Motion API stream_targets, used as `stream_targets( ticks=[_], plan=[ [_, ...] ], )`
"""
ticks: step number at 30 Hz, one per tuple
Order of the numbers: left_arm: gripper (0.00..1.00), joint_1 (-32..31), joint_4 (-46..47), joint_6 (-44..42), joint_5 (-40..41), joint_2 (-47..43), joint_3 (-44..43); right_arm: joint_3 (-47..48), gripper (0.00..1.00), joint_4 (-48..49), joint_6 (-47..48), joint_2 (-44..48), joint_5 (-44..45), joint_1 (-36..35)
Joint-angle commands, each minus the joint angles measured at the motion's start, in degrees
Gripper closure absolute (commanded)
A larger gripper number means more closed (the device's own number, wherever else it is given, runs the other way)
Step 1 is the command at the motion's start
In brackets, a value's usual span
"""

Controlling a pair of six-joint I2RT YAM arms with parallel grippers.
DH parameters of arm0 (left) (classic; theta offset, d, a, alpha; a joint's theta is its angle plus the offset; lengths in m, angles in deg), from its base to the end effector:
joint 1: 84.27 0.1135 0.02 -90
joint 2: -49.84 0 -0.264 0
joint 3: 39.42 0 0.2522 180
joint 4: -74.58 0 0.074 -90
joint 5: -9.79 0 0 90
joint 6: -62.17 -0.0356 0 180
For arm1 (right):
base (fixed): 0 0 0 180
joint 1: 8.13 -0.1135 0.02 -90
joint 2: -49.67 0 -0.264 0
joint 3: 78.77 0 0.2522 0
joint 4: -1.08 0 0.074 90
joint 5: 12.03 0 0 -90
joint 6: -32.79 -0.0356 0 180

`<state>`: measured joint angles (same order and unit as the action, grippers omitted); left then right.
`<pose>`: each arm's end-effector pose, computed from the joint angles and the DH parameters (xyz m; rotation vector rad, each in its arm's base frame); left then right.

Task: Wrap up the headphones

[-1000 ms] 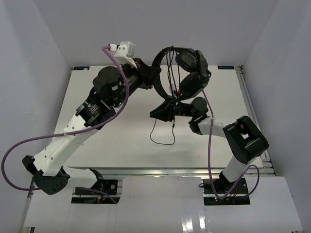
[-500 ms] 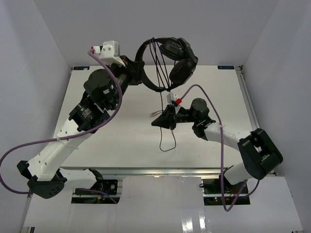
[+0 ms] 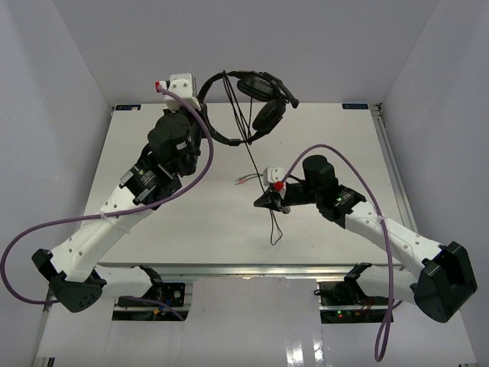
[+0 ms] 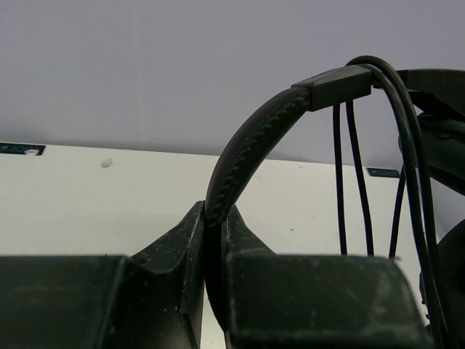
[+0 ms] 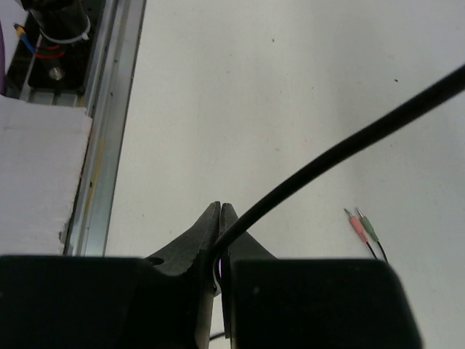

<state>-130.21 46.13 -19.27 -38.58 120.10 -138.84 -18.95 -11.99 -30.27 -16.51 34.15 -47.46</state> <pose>0.1920 -0.1644 0.4861 -0.0645 1.5631 -0.1834 0.1840 0.1826 0.2939 -1.4377 1.2488 0.8722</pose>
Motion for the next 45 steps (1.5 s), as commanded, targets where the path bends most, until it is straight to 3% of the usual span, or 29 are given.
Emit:
stream_targets(
  ticks=[1, 7, 14, 24, 38, 45],
  plan=[
    [1.0, 2.7, 5.7, -3.0, 4.6, 1.2, 2.1, 6.6, 0.92, -14.2, 11.8, 2.4, 5.9, -0.9],
    [1.0, 8.8, 4.1, 1.9, 1.0, 6.8, 4.3, 11.6, 0.92, -19.2, 15.4, 1.7, 11.8, -2.0],
    [1.0, 10.3, 4.5, 0.5, 0.6, 10.7, 10.1, 15.9, 0.92, -25.5, 21.0, 2.3, 30.0, -3.9],
    [1.0, 10.6, 2.9, -0.1, -8.9, 8.3, 24.0, 21.3, 0.92, -22.4, 25.8, 1.8, 48.0, -3.8],
    [1.0, 10.2, -1.0, -7.2, -26.7, 1.5, 30.0, 21.0, 0.88, -18.7, 27.7, -0.5, 51.0, -3.6],
    [1.0, 9.1, -1.7, -8.4, -35.1, 0.9, 31.3, 21.3, 0.87, -18.7, 25.8, -2.3, 45.9, -3.3]
  ],
)
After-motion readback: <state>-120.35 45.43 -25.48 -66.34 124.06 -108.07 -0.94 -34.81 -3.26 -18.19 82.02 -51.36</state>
